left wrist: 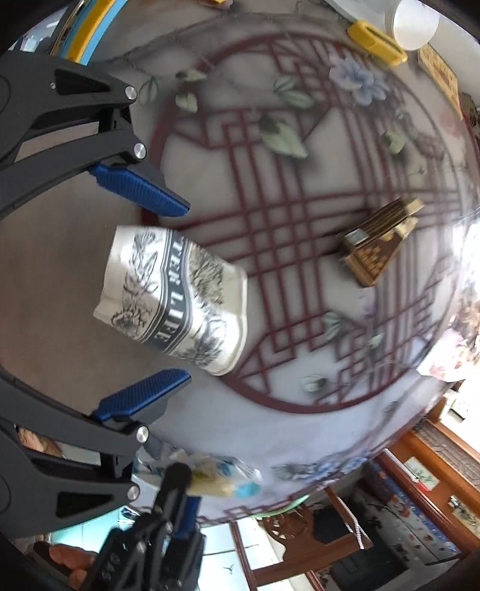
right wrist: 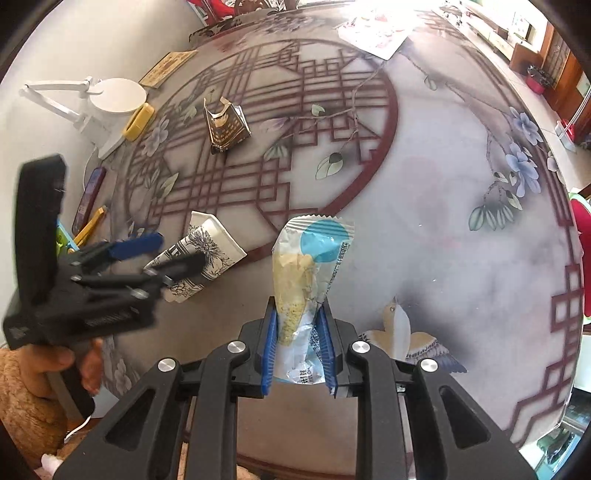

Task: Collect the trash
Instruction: 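Carry the paper cup and snack wrapper toward the red bin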

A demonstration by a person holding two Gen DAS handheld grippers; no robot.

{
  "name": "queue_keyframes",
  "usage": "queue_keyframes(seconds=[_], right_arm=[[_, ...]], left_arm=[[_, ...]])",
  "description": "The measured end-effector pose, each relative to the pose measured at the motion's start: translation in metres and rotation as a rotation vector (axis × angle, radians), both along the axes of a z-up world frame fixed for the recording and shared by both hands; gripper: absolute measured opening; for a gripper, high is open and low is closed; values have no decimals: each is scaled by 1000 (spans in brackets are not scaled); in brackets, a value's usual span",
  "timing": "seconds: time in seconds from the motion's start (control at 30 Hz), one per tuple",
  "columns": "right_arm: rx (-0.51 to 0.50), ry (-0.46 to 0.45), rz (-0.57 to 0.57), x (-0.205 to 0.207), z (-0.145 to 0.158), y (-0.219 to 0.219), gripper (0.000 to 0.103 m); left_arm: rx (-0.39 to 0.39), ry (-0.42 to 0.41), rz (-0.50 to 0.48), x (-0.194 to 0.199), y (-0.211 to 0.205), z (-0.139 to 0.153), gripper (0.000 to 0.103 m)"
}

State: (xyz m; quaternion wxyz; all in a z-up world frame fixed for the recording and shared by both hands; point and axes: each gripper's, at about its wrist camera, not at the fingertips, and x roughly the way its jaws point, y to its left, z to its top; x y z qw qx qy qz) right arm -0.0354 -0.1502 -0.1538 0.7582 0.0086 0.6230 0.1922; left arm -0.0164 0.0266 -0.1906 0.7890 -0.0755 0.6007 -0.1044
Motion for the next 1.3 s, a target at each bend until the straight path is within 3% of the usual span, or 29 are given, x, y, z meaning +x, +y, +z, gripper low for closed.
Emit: queue_keyframes(seconds=[0.03, 0.2, 0.53, 1.3], right_arm=[[0, -3, -2, -1, 0, 1, 21], [3, -30, -4, 0, 9, -4, 21], [14, -106, -20, 10, 30, -15, 21], [21, -114, -137, 9, 36, -87, 21]], left_arm=[[-3, 1, 4, -1, -1, -2, 71], [-27, -20, 62, -3, 6, 3, 70], [-69, -150, 162, 5, 12, 48, 70], [-72, -198, 76, 22, -59, 73, 70]])
